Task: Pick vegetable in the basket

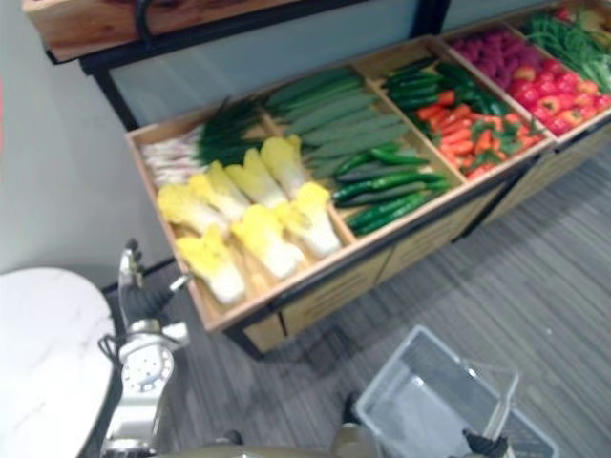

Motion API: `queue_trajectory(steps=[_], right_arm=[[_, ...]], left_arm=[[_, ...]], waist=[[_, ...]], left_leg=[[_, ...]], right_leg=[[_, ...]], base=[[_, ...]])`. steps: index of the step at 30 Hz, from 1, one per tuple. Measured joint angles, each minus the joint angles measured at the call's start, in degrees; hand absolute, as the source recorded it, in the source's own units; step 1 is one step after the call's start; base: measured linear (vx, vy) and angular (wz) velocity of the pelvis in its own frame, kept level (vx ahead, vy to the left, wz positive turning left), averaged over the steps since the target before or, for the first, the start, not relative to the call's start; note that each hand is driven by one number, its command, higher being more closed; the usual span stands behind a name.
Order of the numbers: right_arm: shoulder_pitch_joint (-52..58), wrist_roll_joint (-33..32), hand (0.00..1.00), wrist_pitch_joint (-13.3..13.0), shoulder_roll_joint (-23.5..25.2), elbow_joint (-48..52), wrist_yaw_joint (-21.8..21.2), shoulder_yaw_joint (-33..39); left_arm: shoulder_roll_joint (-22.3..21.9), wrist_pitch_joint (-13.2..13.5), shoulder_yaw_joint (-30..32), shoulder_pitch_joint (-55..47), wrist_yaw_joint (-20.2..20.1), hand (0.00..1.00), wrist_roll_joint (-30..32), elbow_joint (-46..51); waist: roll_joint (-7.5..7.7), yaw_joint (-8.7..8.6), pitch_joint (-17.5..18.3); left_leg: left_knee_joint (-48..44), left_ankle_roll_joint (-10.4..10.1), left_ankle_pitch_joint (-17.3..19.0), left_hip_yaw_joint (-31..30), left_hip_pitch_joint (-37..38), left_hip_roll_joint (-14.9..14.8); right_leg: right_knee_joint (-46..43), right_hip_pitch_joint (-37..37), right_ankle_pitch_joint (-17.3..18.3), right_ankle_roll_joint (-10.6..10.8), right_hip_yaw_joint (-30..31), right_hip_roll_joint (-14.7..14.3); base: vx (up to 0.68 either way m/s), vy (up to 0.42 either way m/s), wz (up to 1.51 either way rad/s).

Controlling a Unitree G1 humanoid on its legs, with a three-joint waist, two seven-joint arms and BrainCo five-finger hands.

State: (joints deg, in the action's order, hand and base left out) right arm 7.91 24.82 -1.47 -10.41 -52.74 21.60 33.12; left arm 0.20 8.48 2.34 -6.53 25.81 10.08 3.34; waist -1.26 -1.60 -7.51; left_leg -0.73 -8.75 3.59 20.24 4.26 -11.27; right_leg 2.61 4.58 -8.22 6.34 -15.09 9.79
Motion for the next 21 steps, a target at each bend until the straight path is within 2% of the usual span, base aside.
queue_trajectory(steps=[6, 9, 13, 21], right_arm=[[-0.7, 0.1, 1.00, 0.3, -0.5, 0.0, -1.0, -1.4], [-1.5, 0.8, 1.00, 0.5, -0.5, 0.1, -1.0, -2.2], [-1.6, 2.1, 1.00, 0.7, -0.6, 0.2, -1.0, -2.2], [-1.6, 2.2, 1.00, 0.7, -0.6, 0.6, -0.9, -2.7]], left_arm=[[0.4, -0.8, 0.8, 5.5, 0.8, 0.00, 0.0, -4.3], [0.6, -2.5, 3.5, 6.8, 1.6, 0.00, -0.3, -8.4], [0.6, -3.7, 4.9, 7.9, 3.2, 0.00, -0.3, -9.4], [0.6, -4.2, 6.7, 8.5, 3.8, 0.00, -0.3, -11.1]], waist=[[0.06, -0.47, 0.2], [0.09, -1.64, 0.2], [0.22, -1.62, 0.2], [0.45, -1.52, 0.3]], left_leg=[[-1.6, 0.0, 1.8, 2.4, 0.3, 0.0], [-2.0, -0.1, 2.6, 3.6, 0.9, 0.0], [-2.5, 0.0, 3.5, 4.4, 0.6, 0.1], [-2.5, 0.1, 3.9, 4.5, 0.5, 0.2]], right_leg=[[1.1, 0.3, -0.6, -0.1, 2.4, -0.2], [1.5, 0.5, -0.8, 0.0, 3.3, -0.5], [1.5, 1.7, -1.3, 0.0, 4.5, -0.6], [1.5, 1.8, -1.3, -0.1, 4.6, -0.4]], base=[[0.01, 0.008, -0.19], [0.04, -0.003, -0.21], [0.03, 0.001, -0.17], [0.01, 0.000, -0.01]])
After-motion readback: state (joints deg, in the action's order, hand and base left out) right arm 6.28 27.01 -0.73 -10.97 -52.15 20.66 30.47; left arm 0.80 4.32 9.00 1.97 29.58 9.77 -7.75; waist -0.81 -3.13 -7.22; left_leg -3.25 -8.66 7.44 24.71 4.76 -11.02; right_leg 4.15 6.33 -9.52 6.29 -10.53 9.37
